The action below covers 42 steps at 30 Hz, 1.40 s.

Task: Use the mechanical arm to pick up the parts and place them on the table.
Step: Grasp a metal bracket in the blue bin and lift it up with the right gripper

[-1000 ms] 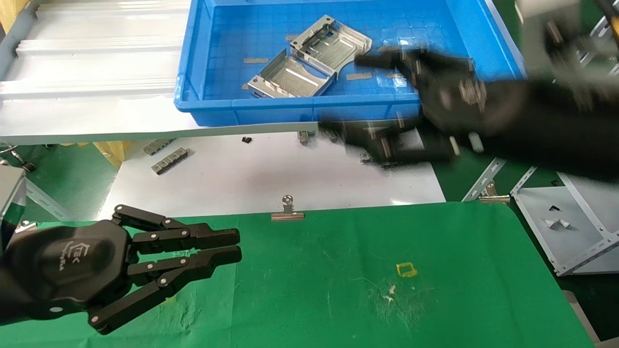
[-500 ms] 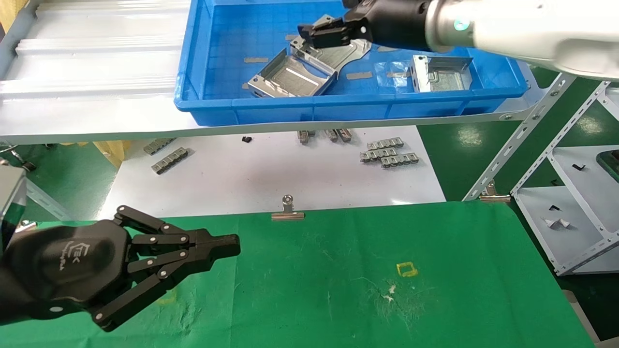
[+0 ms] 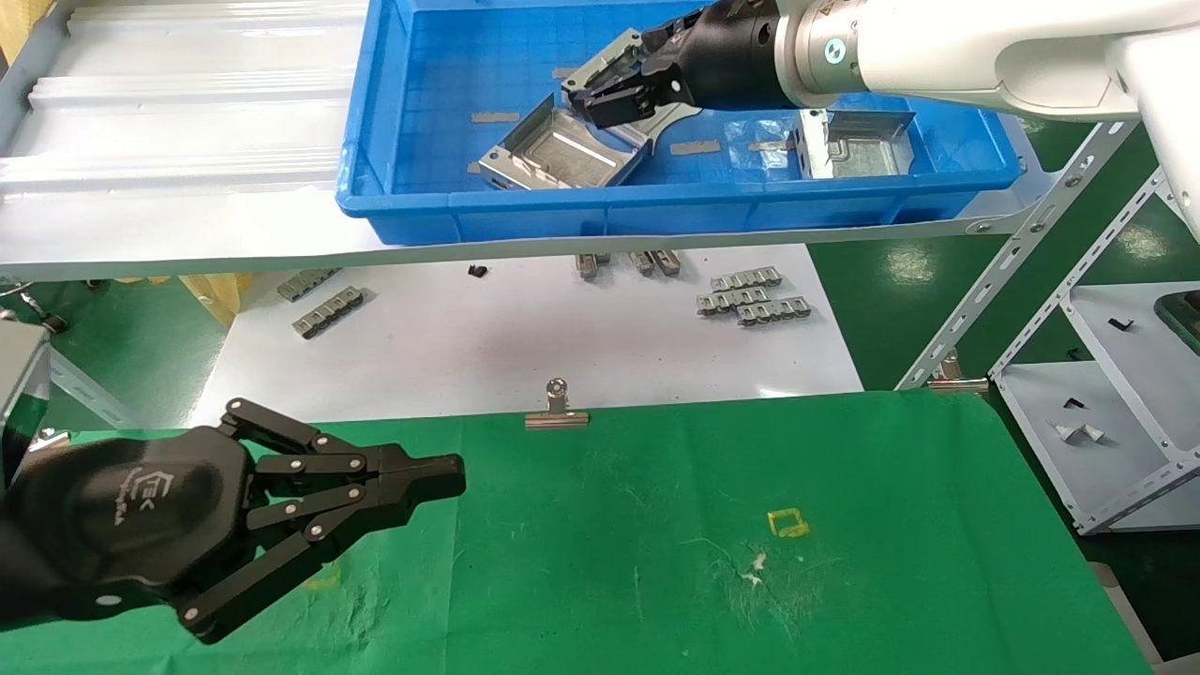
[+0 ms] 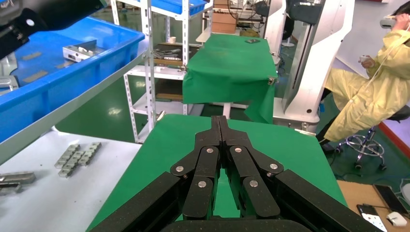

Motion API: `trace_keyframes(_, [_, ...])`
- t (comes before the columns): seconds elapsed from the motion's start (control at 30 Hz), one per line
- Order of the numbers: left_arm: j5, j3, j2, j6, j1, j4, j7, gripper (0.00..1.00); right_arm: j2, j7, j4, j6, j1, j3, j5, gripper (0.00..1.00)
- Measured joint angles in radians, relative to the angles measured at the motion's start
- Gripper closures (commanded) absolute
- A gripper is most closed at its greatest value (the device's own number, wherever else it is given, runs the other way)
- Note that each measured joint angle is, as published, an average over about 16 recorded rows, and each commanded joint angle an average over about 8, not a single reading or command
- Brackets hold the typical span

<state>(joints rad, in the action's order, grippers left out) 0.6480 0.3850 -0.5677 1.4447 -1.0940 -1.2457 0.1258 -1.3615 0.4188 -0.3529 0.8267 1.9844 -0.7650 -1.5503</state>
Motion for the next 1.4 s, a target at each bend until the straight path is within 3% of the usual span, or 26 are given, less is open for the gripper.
trace_keyframes(0.8, [0.000,0.000,0.000,0.000,0.000,0.000,0.000,1.00,-0.001,0.083,-0.031,-0.087,-0.016,-0.183,0.073,1.00])
trace_keyframes(1.2, [0.000,0.000,0.000,0.000,0.000,0.000,0.000,1.00,0.006,0.042,-0.041,-0.093,-0.018,-0.235,0.135,1.00])
trace_keyframes(1.27, [0.000,0.000,0.000,0.000,0.000,0.000,0.000,0.95,0.010,0.021,-0.039,-0.081,-0.014,-0.233,0.154,1.00])
trace_keyframes(1.4, [0.000,0.000,0.000,0.000,0.000,0.000,0.000,0.48,0.026,-0.037,-0.031,-0.034,0.003,-0.221,0.197,1.00])
